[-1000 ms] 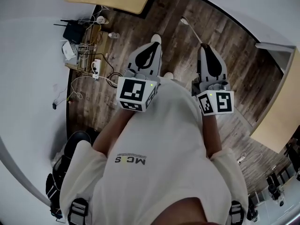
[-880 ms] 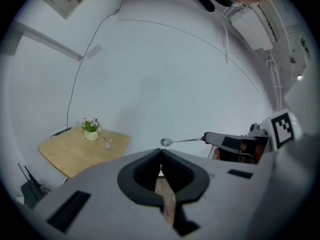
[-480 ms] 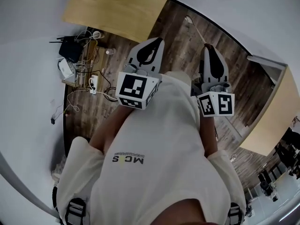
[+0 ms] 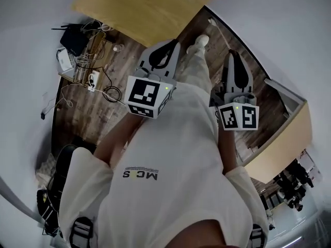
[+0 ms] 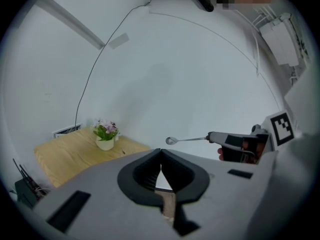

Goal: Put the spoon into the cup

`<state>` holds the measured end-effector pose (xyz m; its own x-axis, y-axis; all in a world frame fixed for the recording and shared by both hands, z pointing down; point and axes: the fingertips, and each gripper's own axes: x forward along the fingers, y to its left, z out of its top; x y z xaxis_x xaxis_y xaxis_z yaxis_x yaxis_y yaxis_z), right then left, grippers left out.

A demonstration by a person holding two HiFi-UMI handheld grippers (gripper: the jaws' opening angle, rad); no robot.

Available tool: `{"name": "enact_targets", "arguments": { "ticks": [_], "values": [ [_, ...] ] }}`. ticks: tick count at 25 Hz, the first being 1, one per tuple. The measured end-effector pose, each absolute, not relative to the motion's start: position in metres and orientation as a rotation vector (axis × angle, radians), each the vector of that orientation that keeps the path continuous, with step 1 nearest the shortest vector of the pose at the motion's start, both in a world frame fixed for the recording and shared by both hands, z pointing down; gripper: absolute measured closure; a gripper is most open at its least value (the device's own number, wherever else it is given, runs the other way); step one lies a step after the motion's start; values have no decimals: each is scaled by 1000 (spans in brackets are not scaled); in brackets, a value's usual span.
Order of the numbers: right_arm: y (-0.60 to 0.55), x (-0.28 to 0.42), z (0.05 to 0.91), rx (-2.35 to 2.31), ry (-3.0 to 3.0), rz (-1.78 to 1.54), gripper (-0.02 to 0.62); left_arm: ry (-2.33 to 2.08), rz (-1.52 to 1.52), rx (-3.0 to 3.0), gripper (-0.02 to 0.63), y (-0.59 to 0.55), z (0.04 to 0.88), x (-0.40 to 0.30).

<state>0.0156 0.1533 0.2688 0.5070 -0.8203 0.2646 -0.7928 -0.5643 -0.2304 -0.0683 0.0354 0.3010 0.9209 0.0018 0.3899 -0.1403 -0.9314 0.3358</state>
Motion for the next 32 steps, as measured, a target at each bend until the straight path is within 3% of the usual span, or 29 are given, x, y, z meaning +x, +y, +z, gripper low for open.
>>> {"name": "enact_targets", "arguments": {
  "ticks": [15,32],
  "values": [
    [18,192,322,-2288,2008,-602,541,-617,609,2663,592,-50,335,74],
    [-60,240,367,-1996,2405,-707,541,-1071,585,2462,592,-86,346,104]
  ]
}}
